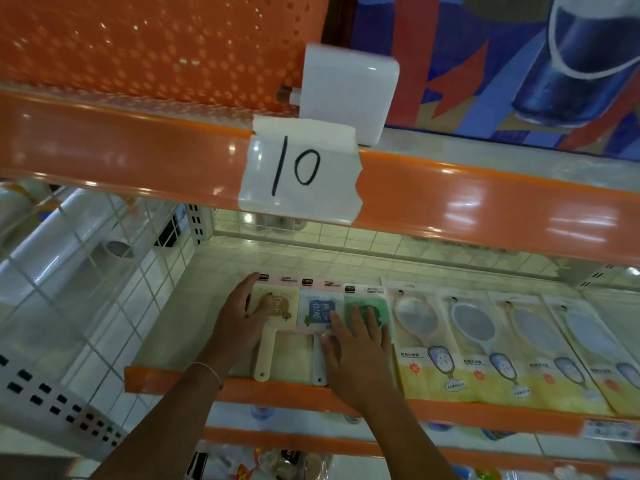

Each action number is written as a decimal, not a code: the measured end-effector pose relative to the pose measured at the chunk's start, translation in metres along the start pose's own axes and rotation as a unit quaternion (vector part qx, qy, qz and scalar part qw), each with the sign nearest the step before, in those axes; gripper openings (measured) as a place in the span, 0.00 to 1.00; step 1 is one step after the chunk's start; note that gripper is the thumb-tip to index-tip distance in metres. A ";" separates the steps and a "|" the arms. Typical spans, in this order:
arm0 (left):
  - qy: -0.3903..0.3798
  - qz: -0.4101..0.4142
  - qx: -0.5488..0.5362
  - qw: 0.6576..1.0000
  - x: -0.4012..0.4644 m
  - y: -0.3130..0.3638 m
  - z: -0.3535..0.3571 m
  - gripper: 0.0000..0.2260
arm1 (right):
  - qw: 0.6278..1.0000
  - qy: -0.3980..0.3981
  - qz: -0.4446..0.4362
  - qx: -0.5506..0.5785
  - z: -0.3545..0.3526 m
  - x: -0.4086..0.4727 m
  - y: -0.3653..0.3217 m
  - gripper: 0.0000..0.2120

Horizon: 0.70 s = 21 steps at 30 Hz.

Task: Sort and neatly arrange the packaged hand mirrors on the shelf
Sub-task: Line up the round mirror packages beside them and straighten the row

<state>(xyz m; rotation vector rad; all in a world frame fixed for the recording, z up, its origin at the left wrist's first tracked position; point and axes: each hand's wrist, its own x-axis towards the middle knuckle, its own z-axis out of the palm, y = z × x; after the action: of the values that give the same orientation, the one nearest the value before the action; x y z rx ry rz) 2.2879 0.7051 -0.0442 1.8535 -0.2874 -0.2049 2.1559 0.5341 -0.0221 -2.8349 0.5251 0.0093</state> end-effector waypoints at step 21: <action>-0.009 0.029 0.132 0.991 -0.006 0.013 0.004 0.24 | 1.000 -0.028 0.000 -0.007 0.010 -0.003 0.000 0.37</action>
<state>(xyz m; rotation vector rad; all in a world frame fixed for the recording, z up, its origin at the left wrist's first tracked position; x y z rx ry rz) 2.2801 0.6996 -0.0330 2.1023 -0.3961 -0.1492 2.1537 0.5373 -0.0315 -2.8387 0.5139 0.0914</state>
